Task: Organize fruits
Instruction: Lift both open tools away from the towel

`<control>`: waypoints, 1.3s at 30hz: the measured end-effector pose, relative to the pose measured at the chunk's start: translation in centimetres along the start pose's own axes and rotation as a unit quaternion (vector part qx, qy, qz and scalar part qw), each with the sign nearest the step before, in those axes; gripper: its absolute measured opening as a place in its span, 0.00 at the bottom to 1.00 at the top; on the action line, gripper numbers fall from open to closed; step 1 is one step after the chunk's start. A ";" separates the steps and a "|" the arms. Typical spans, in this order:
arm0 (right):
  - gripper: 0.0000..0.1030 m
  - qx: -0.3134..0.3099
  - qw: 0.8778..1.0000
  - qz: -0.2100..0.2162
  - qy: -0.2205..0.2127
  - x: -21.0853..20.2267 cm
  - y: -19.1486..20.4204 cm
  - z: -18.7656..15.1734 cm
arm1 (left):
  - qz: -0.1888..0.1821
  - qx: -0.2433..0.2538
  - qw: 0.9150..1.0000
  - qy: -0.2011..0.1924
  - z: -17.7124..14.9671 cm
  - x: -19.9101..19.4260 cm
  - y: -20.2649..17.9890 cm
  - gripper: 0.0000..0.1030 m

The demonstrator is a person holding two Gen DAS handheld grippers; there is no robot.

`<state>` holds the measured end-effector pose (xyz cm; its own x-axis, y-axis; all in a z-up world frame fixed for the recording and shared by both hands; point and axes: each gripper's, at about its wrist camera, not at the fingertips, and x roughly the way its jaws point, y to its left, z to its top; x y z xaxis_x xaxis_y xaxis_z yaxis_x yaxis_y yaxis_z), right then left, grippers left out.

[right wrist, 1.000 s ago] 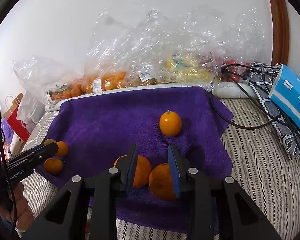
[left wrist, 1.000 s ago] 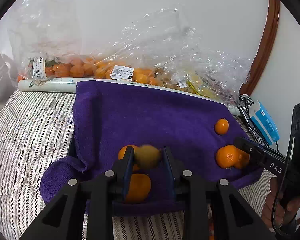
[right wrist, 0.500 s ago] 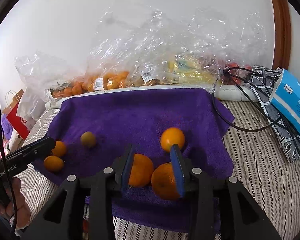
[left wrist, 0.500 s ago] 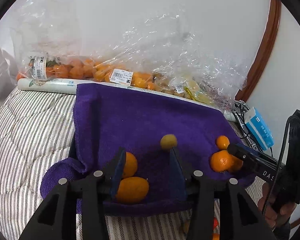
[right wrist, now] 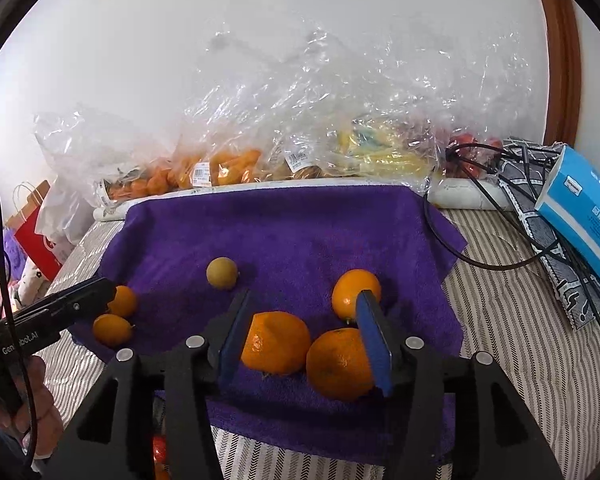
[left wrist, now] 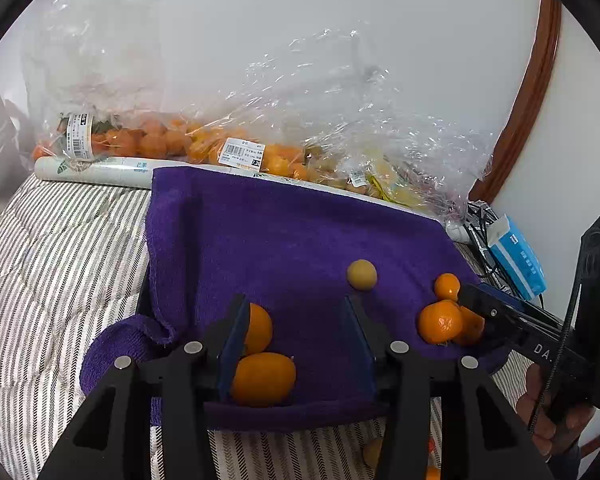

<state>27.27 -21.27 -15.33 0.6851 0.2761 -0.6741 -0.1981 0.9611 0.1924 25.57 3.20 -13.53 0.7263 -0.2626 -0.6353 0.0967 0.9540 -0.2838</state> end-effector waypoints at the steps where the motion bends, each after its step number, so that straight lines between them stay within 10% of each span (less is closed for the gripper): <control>1: 0.55 -0.001 1.000 0.002 0.000 0.0 0.0 0.0 | 0.000 0.000 1.000 0.000 0.0 0.0 0.0 0.44; 19: 0.64 -0.027 0.999 0.021 -0.036 -2.1 2.0 -0.3 | 0.024 0.007 0.999 -0.021 -0.4 -0.7 -0.3 0.45; 39: 0.49 0.007 1.000 0.000 -0.006 -8.0 3.9 -4.9 | 0.075 -0.004 0.995 -0.062 -4.3 -5.0 2.1 0.45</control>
<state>17.58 -19.78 -12.66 0.6931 0.2769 -0.6655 -0.1896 0.9608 0.2023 19.20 5.86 -14.04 0.8112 -0.0974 -0.5766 -0.0239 0.9797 -0.1990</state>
